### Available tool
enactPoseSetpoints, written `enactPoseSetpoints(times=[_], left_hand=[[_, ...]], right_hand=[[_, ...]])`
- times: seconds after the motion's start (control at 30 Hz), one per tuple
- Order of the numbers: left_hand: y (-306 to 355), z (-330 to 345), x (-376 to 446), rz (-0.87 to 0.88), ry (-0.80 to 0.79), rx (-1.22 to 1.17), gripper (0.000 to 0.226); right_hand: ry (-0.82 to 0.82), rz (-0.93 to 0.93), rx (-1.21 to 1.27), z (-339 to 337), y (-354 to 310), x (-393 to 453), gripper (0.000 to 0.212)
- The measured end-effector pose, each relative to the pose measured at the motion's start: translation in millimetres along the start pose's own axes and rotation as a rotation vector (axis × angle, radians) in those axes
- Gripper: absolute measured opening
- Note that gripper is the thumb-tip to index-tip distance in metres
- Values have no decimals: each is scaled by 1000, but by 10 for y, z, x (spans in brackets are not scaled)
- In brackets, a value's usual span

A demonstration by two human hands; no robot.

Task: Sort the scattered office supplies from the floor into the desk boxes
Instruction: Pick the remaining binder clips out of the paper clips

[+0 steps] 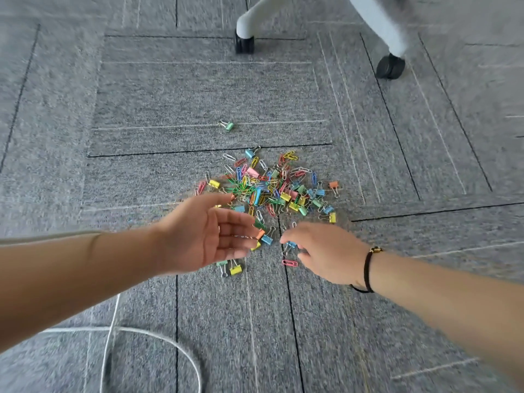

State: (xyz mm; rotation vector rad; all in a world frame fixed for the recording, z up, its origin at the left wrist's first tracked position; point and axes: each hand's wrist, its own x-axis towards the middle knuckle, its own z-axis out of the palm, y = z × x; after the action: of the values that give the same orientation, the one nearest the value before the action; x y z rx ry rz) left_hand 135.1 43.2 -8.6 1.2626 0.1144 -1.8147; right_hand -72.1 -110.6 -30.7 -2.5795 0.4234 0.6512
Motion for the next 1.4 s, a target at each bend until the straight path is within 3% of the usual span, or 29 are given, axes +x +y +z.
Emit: enactPoseSetpoints(times=[0.23, 0.4, 0.47, 0.57, 0.7, 0.9, 1.23, 1.33, 1.4], left_hand=[[185, -125, -75, 132, 82, -125, 54], [46, -143, -63, 74, 79, -120, 56], [33, -109, -46, 48, 44, -133, 55], [110, -48, -59, 74, 11, -179, 54], [137, -130, -83, 115, 55, -191, 54], [139, -299, -88, 131, 79, -205, 69], [118, -356, -90, 114, 49, -164, 82], [117, -365, -84, 108, 59, -171, 83], [98, -351, -76, 92, 53, -166, 86]], right_hand=[[27, 1, -85, -109, -62, 111, 29], [344, -79, 272, -409, -484, 138, 19], [388, -171, 274, -456, -675, 235, 26], [391, -190, 250, -391, -766, 271, 38], [395, -29, 312, -244, -510, 104, 22], [187, 206, 101, 0, -361, 232, 36], [166, 163, 26, 9, -318, 374, 13], [199, 148, 223, -130, -355, 288, 8], [311, 68, 389, -254, -477, 255, 5]])
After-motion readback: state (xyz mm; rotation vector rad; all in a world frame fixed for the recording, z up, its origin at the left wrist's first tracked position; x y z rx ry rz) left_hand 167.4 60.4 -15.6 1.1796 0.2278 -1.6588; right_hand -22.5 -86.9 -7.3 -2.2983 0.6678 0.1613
